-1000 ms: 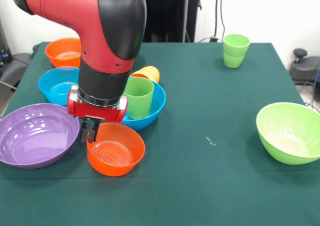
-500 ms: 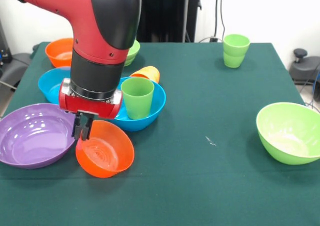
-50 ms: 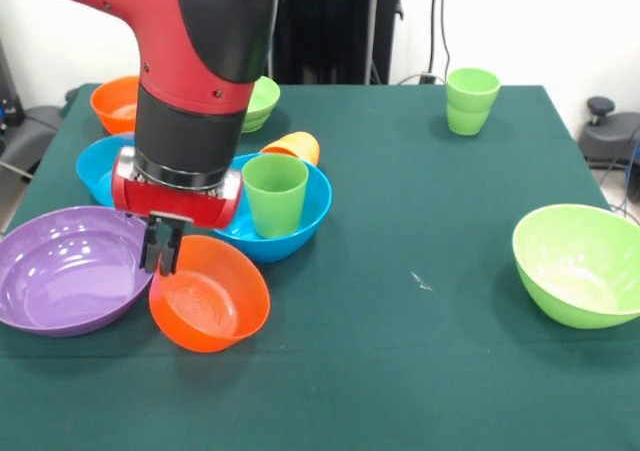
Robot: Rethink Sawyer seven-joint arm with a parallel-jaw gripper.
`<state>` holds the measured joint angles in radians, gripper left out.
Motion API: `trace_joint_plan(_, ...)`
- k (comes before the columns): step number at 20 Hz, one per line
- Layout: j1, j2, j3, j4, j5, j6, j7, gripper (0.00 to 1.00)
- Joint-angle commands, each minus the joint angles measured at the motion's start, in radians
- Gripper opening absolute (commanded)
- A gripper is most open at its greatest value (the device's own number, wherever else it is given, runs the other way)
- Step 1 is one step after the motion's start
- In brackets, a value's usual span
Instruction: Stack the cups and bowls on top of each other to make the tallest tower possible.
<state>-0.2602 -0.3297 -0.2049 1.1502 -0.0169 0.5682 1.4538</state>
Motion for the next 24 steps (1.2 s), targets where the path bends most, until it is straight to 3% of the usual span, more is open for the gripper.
trace_joint_plan(1,-0.042,-0.075,0.145,0.121,-0.036,0.114,-0.083,0.0)
trace_joint_plan(13,-0.157,-0.259,0.24,0.286,-0.061,0.194,-0.203,0.0)
trace_joint_plan(24,-0.254,-0.322,0.343,0.39,-0.06,0.235,-0.212,0.0)
